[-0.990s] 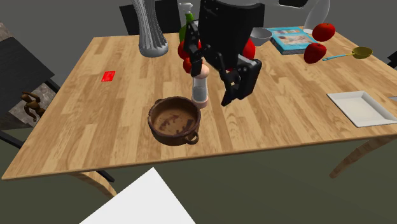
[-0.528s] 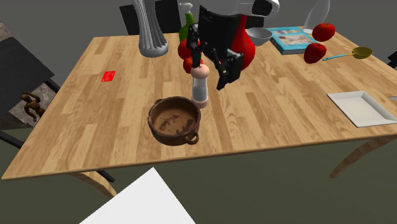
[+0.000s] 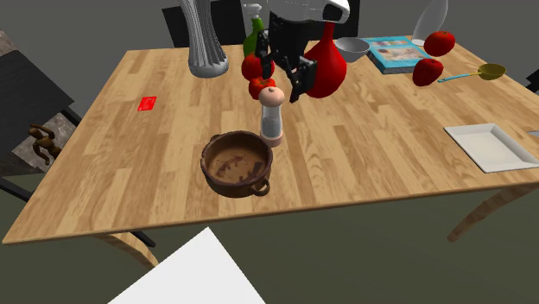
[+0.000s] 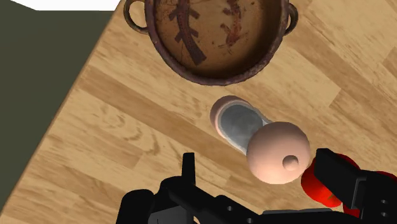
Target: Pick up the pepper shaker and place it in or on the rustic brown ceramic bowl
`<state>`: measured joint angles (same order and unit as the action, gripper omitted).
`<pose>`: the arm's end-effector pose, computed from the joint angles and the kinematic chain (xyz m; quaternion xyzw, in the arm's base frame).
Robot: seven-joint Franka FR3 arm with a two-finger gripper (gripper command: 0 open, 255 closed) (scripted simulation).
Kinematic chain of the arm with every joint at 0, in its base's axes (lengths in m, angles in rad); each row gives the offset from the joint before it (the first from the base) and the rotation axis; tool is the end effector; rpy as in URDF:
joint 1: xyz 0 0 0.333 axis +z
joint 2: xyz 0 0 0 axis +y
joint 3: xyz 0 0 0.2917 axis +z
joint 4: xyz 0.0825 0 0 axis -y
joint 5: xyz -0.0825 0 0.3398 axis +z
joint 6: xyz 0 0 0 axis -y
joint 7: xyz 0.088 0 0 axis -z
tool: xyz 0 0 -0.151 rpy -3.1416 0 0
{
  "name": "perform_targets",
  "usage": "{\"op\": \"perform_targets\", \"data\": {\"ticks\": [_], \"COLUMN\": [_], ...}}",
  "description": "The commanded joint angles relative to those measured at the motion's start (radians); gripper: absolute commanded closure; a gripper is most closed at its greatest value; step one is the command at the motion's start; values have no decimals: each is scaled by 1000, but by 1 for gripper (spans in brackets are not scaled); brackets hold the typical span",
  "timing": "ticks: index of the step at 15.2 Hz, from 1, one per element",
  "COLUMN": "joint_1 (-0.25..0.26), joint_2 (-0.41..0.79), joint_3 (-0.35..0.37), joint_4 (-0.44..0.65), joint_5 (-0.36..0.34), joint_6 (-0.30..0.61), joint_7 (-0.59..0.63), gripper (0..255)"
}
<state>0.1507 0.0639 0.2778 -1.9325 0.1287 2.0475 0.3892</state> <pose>0.4871 0.2339 0.4096 -0.9974 0.0089 0.0022 0.0717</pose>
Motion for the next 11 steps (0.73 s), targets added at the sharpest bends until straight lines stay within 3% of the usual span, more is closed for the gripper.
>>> {"op": "perform_targets", "data": {"ticks": [1,5,11], "joint_1": [16,50,58], "joint_2": [81,210,243], "joint_3": [10,18,16], "joint_4": [71,201,164], "joint_5": [-28,-74,-83], "joint_6": [15,21,90], "joint_7": [29,74,79], "gripper": [0,0,0]}}
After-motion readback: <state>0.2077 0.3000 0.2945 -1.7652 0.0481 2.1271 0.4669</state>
